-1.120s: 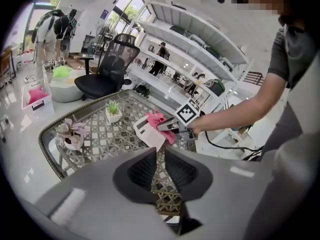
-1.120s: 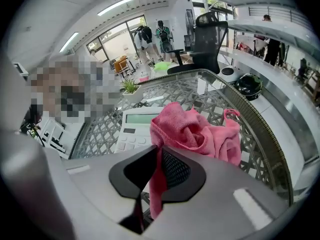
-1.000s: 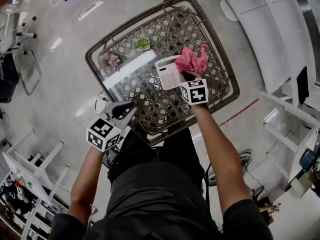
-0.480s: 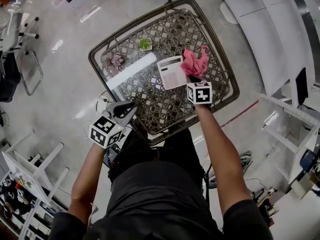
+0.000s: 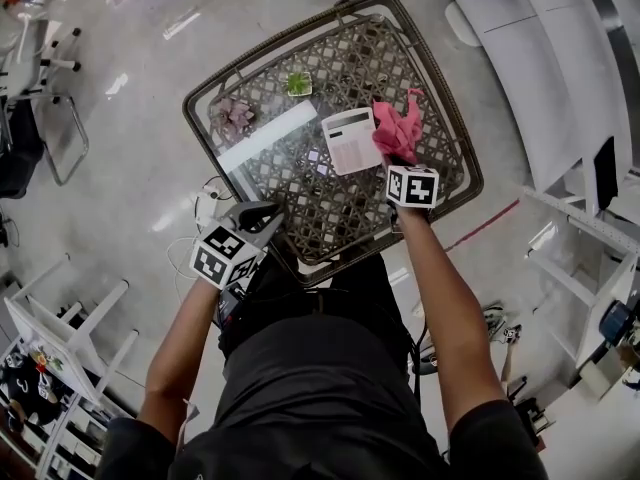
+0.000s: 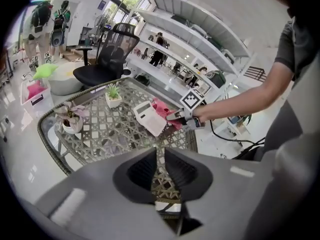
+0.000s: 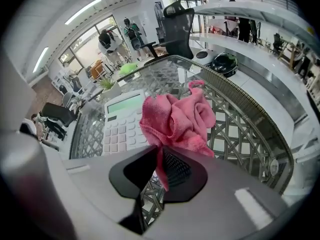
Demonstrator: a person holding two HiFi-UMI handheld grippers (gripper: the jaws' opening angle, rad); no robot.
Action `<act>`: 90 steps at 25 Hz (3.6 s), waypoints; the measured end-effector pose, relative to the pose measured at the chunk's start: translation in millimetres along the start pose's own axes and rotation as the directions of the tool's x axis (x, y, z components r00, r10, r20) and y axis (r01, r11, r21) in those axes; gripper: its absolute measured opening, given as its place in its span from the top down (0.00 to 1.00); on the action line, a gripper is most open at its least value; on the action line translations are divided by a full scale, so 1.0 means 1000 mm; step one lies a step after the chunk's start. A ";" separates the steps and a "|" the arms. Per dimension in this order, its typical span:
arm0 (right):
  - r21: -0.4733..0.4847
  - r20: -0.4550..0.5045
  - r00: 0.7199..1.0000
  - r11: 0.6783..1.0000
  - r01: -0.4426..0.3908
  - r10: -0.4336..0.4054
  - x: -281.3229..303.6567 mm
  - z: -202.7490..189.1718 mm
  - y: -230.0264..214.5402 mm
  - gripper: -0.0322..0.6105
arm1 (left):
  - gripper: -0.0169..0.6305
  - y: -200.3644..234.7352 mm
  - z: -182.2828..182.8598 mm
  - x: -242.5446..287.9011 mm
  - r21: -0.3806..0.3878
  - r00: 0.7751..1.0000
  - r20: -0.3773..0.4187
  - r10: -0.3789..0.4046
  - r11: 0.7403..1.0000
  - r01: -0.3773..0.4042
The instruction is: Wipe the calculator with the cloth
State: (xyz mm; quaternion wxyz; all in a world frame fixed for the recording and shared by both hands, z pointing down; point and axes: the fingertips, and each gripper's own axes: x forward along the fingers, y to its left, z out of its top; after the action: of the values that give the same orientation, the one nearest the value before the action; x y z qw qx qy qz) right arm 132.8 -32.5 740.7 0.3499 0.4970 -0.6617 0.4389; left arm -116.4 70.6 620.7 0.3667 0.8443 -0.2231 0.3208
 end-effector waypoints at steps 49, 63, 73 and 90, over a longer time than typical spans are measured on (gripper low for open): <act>0.049 0.433 0.900 0.997 -0.066 0.039 -0.160 0.139 0.037 0.90 | 0.88 0.000 0.072 -0.068 -0.052 0.972 0.230 0.039 0.998 -0.028; -0.048 0.654 0.742 0.987 -0.156 0.149 -0.248 0.161 0.053 0.90 | 0.88 -0.010 0.091 -0.088 -0.022 0.960 0.272 0.060 0.998 -0.056; -0.200 0.774 0.582 0.969 -0.148 0.249 -0.340 0.188 0.093 0.90 | 0.88 -0.009 0.114 -0.123 0.017 0.937 0.333 0.103 0.993 -0.116; -0.254 0.795 0.557 0.966 -0.055 0.241 -0.412 0.173 0.116 0.90 | 0.88 -0.003 0.114 -0.171 0.017 0.890 0.422 0.170 0.980 -0.196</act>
State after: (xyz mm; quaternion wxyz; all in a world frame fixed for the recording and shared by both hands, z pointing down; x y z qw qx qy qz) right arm 123.6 -34.4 279.3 0.0131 0.5480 -0.8280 0.1179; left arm -189.9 10.1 438.8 0.2532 0.8791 -0.3655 0.1719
